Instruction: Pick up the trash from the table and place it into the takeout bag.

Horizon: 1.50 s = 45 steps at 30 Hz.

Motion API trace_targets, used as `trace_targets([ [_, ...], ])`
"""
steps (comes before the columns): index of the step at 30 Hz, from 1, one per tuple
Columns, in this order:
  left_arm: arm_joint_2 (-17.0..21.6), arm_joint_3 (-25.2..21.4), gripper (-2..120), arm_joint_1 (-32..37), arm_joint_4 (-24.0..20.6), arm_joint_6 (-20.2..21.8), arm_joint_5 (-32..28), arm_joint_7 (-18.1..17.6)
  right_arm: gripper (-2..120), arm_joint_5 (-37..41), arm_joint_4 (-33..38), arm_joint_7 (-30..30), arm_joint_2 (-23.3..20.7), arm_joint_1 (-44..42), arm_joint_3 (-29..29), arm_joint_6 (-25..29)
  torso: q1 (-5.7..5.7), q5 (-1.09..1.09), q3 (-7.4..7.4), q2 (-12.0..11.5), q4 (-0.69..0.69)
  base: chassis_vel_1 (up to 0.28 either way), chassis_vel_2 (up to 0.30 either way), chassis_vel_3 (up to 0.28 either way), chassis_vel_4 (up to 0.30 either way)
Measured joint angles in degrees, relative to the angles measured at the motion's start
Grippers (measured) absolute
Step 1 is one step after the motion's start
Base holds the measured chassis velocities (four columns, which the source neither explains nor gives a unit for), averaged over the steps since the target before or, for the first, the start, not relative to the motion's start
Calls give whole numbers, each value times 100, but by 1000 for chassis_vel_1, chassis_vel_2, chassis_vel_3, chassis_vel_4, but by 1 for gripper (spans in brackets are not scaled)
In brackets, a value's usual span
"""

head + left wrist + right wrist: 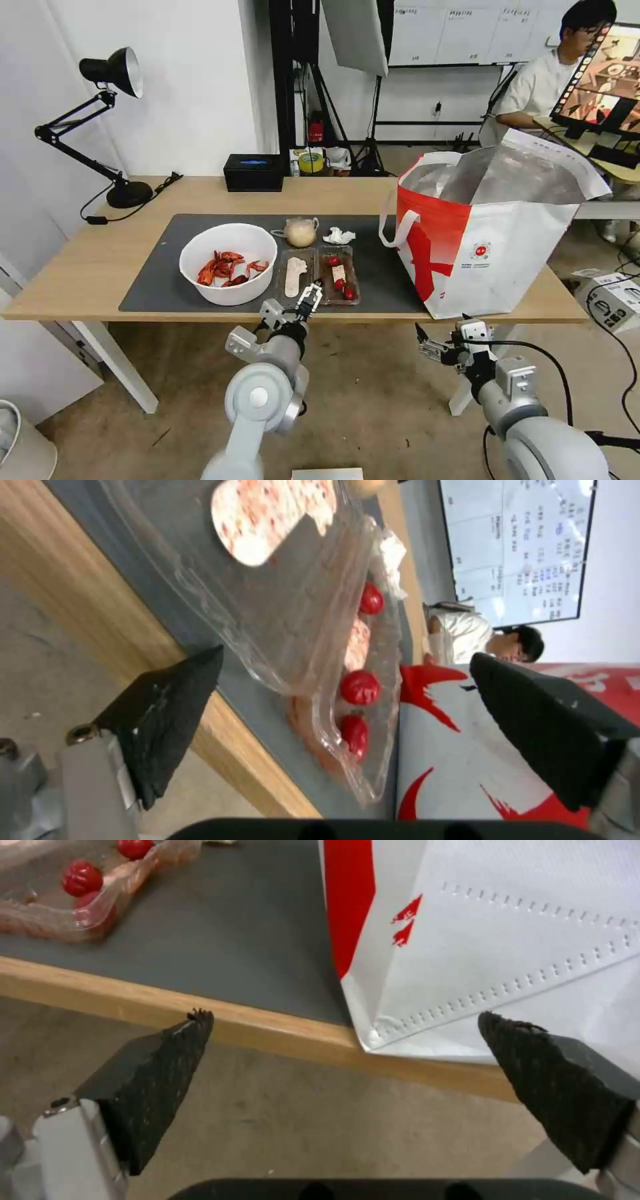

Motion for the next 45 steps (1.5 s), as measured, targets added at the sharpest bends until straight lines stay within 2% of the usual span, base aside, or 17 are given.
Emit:
trace_targets([
  [11, -1, -41, 100, -45, -15, -77, -145, -20, 100, -19, 12, 5, 8, -57, -1, 7, 0, 0, 0, 0, 0, 0, 0, 0, 0],
  [18, 0, -65, 100, -60, -37, -150, -162, 54, 100, -21, 27, 18, 14, -94, 22, 17, 0, 0, 0, 0, 0, 0, 0, 0, 0],
  [25, 0, -95, 100, -63, -124, -231, -158, 284, 100, -52, 27, 19, 50, -117, 3, 20, 0, 0, 0, 0, 0, 0, 0, 0, 0],
  [36, 4, -128, 100, -110, -282, -205, -175, 411, 100, -82, 20, 22, 61, -134, -7, 24, 0, 0, 0, 0, 0, 0, 0, 0, 0],
  [45, 5, -87, 100, -349, -247, -211, -236, 426, 100, -90, 21, 24, 63, -151, -4, 31, 0, 0, 0, 0, 0, 0, 0, 0, 0],
])
